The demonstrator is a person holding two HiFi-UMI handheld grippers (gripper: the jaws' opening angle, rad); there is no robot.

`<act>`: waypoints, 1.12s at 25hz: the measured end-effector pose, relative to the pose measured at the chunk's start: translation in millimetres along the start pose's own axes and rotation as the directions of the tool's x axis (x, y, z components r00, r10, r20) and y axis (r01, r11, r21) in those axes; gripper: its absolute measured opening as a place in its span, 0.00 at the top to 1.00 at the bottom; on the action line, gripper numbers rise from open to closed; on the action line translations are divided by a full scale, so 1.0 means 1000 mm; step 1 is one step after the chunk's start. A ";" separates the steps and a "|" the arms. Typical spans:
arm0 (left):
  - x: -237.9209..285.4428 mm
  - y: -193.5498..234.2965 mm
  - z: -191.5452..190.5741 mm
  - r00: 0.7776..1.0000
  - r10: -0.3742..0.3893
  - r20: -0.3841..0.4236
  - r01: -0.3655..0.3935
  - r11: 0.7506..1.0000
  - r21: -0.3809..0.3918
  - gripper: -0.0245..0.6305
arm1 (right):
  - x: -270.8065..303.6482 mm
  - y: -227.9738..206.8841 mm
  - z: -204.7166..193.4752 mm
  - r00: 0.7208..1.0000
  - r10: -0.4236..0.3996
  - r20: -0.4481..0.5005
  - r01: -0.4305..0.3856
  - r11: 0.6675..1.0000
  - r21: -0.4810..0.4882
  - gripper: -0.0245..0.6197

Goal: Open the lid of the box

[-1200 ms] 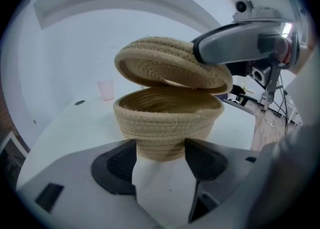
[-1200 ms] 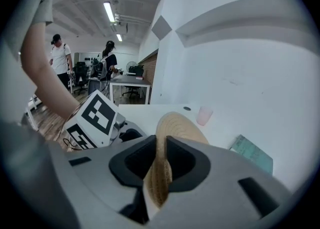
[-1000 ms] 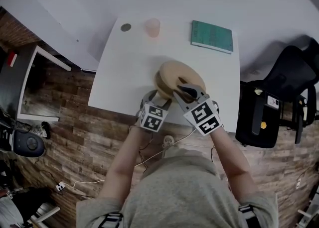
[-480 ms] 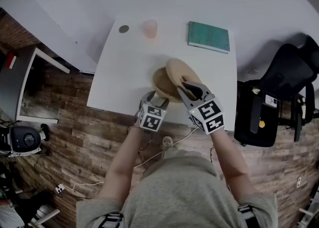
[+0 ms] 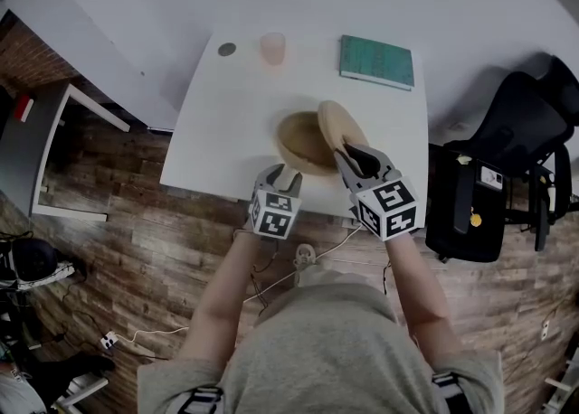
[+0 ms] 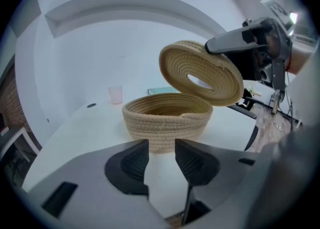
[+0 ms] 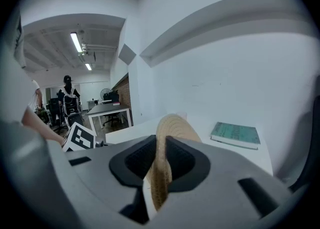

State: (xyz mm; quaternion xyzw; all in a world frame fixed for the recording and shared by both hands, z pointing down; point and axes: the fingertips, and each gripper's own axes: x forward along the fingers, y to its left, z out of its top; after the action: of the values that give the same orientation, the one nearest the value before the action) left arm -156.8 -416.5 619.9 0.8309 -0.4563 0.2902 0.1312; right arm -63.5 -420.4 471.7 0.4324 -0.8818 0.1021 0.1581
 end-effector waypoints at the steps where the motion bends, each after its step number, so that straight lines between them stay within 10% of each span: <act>1: -0.005 -0.001 0.001 1.000 0.007 0.008 -0.007 1.000 -0.002 0.74 | -0.005 0.001 0.000 1.000 -0.005 0.006 0.005 1.000 0.007 0.85; 28: -0.174 -0.109 -0.024 0.986 0.049 0.158 -0.032 0.994 -0.106 0.93 | -0.170 0.088 -0.043 0.991 -0.077 0.113 0.063 0.991 0.122 0.85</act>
State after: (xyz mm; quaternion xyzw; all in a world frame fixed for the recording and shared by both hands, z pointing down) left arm -147.2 -226.7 539.5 0.8342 -0.4966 0.2011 0.1305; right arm -27.8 -229.5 445.3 0.4768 -0.8664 0.1227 0.0836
